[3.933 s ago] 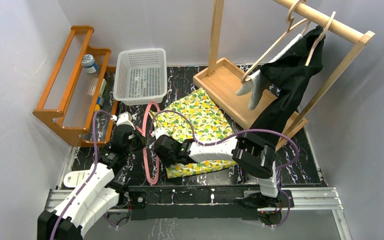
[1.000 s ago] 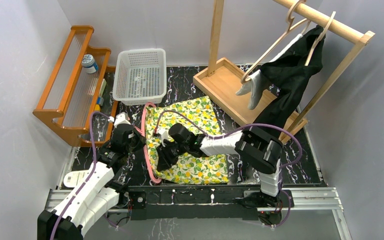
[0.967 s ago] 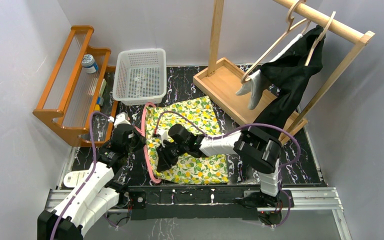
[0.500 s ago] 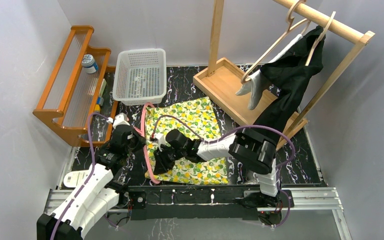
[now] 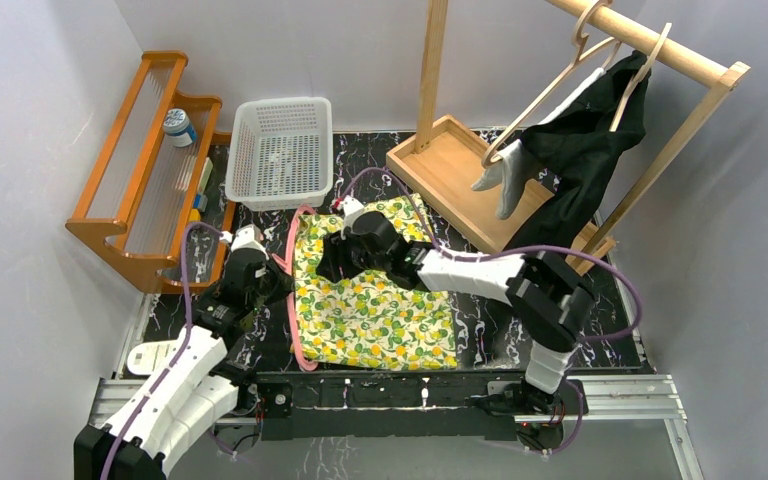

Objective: Place the skirt on the hanger
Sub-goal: Hang the skirt on the hanger.

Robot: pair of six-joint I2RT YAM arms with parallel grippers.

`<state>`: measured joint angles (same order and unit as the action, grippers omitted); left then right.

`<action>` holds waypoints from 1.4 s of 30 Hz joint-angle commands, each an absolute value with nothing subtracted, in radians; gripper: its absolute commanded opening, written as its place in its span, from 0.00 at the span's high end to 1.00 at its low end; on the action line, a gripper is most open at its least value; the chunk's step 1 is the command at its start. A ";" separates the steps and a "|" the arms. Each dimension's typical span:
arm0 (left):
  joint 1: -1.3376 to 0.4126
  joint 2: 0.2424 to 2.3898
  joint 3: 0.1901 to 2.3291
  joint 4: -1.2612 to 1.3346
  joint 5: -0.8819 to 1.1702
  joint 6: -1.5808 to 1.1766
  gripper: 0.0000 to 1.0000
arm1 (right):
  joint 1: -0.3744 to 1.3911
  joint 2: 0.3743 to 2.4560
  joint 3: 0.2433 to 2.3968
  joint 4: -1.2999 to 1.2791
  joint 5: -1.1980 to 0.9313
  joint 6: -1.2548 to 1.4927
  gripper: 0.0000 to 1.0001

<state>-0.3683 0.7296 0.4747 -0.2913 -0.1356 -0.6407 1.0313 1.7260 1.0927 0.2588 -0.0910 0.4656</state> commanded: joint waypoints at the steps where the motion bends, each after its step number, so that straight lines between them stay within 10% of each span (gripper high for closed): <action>1: -0.367 0.756 0.506 -0.311 -0.067 -0.584 1.00 | 1.010 1.850 1.240 0.113 0.044 0.450 0.40; 10: -0.367 0.794 0.517 -0.300 -0.065 -0.589 1.00 | 0.970 2.068 1.501 0.060 0.084 0.532 0.39; 42: -0.367 0.799 0.487 -0.232 -0.004 -0.595 1.00 | 0.885 1.977 1.373 0.225 -0.068 0.587 0.69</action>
<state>-0.3683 0.7956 0.4812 -0.1932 0.0269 -0.5892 0.9005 2.1193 1.4097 0.1593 -0.0841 0.5751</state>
